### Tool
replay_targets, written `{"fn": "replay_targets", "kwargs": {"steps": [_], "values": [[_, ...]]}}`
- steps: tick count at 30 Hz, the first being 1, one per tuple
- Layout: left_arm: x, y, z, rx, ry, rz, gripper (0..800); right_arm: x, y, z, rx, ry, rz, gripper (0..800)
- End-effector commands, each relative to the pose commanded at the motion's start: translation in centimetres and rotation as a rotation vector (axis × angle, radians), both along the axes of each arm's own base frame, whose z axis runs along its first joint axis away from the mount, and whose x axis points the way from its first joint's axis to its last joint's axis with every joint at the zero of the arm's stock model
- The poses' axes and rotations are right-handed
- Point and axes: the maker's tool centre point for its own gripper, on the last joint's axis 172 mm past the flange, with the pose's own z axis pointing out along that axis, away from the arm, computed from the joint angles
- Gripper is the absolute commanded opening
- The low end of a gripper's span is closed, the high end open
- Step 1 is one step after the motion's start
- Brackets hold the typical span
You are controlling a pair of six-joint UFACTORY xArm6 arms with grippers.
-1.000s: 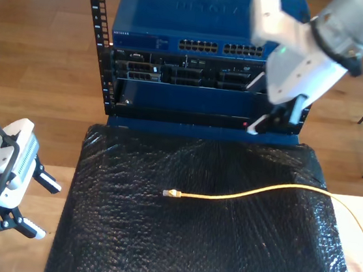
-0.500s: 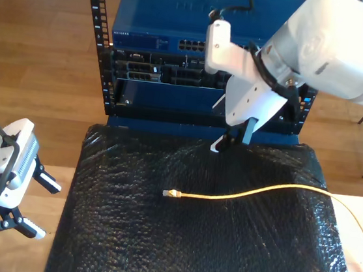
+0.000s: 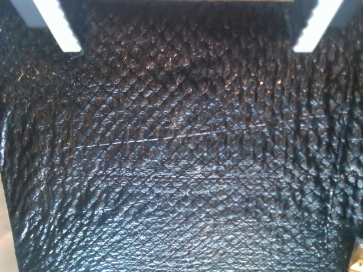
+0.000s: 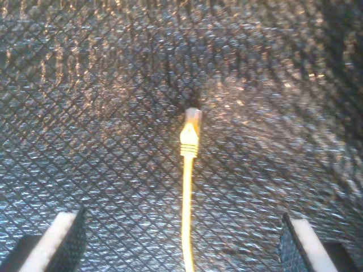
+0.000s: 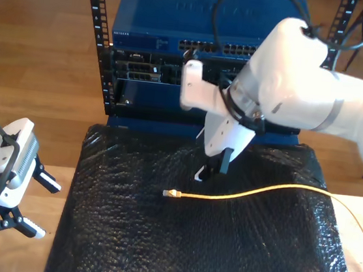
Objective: Grab the cable and plug it in
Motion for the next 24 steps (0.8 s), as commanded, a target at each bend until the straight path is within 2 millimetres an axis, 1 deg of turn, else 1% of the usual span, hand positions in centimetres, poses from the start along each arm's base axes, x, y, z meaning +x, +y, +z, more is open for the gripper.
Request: {"fn": "replay_targets", "kwargs": {"steps": [3,6,10,17,21,24], "values": [[0.0,0.0,0.0,-0.001,0.001,0.000,800,0.2,-0.2,-1.0,-0.052,-0.020,0.001,794],[0.0,0.0,0.0,-0.001,0.001,0.000,800,-0.5,0.1,-2.4,-0.102,-0.016,0.011,794],[0.0,0.0,-0.1,-0.001,0.003,0.000,800,-1.1,0.3,-3.8,-0.128,0.001,0.020,794],[0.0,0.0,-0.1,0.000,0.003,-0.001,800,-1.7,2.1,-6.2,-0.135,0.001,0.042,793],[0.1,0.1,0.0,0.000,0.000,0.002,800,-1.5,2.9,-7.5,-0.138,-0.006,0.037,792],[0.1,0.1,0.0,0.000,0.000,0.002,800,-1.2,3.0,-7.7,-0.134,-0.017,0.034,790]]}}
